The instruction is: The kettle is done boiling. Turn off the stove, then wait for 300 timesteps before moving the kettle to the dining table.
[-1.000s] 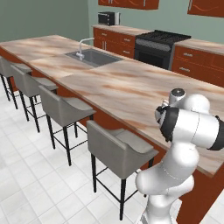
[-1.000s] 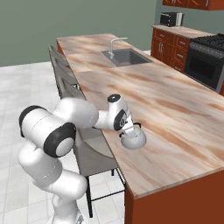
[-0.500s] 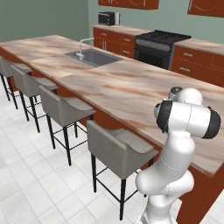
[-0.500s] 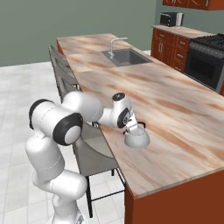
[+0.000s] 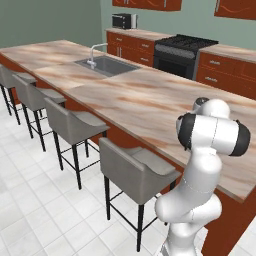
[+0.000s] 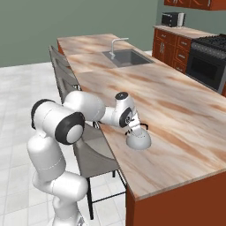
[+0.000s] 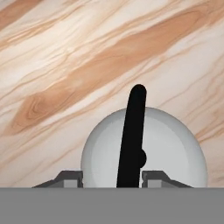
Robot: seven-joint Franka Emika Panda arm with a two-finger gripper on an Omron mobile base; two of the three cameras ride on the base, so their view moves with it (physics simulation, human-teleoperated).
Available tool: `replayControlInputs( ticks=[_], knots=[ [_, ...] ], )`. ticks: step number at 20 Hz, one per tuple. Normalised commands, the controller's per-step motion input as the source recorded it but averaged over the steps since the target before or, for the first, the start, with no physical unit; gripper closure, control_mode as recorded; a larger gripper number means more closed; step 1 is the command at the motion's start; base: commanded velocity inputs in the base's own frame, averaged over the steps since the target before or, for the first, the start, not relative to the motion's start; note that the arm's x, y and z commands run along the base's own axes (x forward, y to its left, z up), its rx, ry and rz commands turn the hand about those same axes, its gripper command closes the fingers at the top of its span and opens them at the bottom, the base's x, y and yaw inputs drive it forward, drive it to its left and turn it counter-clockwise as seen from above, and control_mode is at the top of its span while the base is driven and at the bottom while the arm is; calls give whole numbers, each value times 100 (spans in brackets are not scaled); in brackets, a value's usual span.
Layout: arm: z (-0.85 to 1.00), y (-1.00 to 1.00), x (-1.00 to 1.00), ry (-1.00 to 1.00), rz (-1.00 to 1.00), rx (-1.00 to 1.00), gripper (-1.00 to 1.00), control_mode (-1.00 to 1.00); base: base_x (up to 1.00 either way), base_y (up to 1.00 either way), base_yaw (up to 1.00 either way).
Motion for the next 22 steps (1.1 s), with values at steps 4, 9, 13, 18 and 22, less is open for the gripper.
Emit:
replayControlInputs(
  ticks=[4, 9, 13, 18, 22],
  knots=[
    [4, 0, 0, 3, 0, 0, -100, -100, 0, 0, 0],
    [28, 0, -11, 7, 0, -5, -100, -100, 0, 0, 0],
    [43, 0, -27, 4, 0, -9, -100, -100, 0, 0, 0],
    [23, 3, -45, 7, -1, -5, -100, -100, 0, 0, 0],
    [19, 4, -62, 2, -4, -4, -100, -100, 0, 0, 0]
  ],
)
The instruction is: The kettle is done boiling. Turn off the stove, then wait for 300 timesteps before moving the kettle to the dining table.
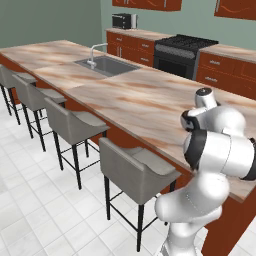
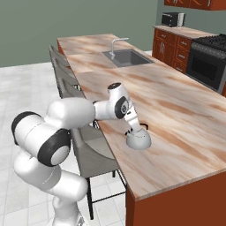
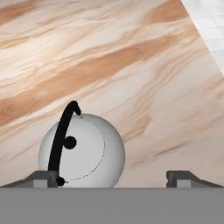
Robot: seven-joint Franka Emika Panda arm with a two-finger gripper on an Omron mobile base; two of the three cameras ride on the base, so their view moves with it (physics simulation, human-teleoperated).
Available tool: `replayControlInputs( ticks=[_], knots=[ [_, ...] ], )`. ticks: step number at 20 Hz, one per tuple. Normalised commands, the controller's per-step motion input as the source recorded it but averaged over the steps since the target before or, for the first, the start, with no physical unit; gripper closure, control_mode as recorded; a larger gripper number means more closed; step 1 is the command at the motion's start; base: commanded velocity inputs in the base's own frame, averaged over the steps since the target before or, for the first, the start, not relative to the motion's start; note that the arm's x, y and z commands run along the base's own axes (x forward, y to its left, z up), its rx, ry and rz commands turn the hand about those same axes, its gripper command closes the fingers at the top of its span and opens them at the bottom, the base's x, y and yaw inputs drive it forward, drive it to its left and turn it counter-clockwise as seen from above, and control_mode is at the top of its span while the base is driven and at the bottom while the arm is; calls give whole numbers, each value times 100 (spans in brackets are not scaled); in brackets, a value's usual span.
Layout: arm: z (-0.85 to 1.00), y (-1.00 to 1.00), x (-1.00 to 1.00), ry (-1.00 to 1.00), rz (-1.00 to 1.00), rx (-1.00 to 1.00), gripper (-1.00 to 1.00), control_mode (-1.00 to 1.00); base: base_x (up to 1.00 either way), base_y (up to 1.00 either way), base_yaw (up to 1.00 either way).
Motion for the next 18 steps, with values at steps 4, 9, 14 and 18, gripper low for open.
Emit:
replayControlInputs(
  ticks=[4, 9, 14, 18],
  knots=[
    [24, 4, -64, 0, -5, -6, -100, -100, 0, 0, 0],
    [30, 6, -61, 0, -5, -10, -100, -100, 0, 0, 0],
    [28, 9, -58, -2, -4, -12, -100, -100, 0, 0, 0],
    [25, 11, -54, -2, -3, -11, -100, -100, 0, 0, 0]
  ],
)
